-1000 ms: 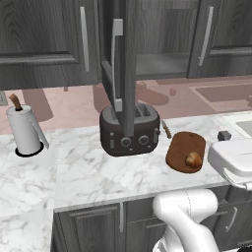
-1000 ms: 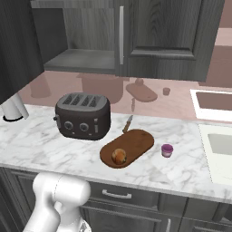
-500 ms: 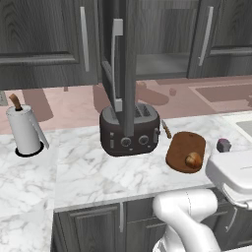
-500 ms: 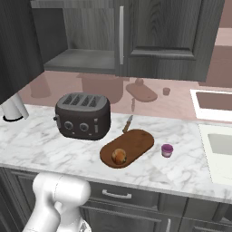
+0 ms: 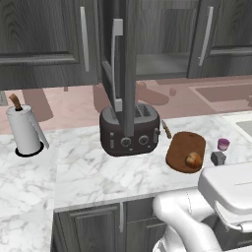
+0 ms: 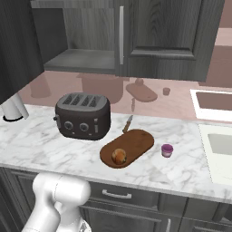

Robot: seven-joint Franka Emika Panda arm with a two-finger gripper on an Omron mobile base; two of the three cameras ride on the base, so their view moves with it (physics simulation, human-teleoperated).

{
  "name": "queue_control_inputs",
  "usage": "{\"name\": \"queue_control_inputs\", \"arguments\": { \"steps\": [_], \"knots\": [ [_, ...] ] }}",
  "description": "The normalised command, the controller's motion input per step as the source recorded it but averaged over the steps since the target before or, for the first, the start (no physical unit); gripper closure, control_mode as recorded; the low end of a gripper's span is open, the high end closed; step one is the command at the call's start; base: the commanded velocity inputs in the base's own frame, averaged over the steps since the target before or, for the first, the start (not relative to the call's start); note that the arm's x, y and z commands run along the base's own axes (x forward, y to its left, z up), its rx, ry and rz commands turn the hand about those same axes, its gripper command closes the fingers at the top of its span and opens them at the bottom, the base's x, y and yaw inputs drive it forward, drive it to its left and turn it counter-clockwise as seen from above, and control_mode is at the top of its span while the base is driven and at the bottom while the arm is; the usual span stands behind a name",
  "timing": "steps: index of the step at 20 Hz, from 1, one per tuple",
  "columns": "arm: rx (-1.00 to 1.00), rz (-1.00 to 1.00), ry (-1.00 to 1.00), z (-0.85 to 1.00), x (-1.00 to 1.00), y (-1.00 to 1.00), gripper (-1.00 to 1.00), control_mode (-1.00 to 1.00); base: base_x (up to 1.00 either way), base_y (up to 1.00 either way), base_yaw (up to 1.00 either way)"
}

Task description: Pick the bread, place it on the cutting board, pick the jam, place it on the counter, and close the cabinet.

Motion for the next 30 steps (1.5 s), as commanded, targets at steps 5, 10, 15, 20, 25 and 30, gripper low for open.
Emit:
{"name": "queue_control_inputs", "arguments": {
  "steps": [5,10,15,20,25,30],
  "knots": [
    [0.00,0.00,0.00,0.00,-0.15,0.21,-1.00,-1.00,0.00,0.00,0.00],
    [0.00,0.00,0.00,0.00,-0.11,0.22,-1.00,-1.00,0.00,0.00,0.00],
    [0.00,0.00,0.00,0.00,-0.04,0.27,-1.00,-1.00,0.00,0.00,0.00],
    [0.00,0.00,0.00,0.00,0.00,0.22,-1.00,-1.00,0.00,0.00,0.00],
    [0.00,0.00,0.00,0.00,0.00,0.23,-1.00,-1.00,0.00,0.00,0.00],
    [0.00,0.00,0.00,0.00,0.00,0.21,-1.00,-1.00,0.00,0.00,0.00]
  ]
}}
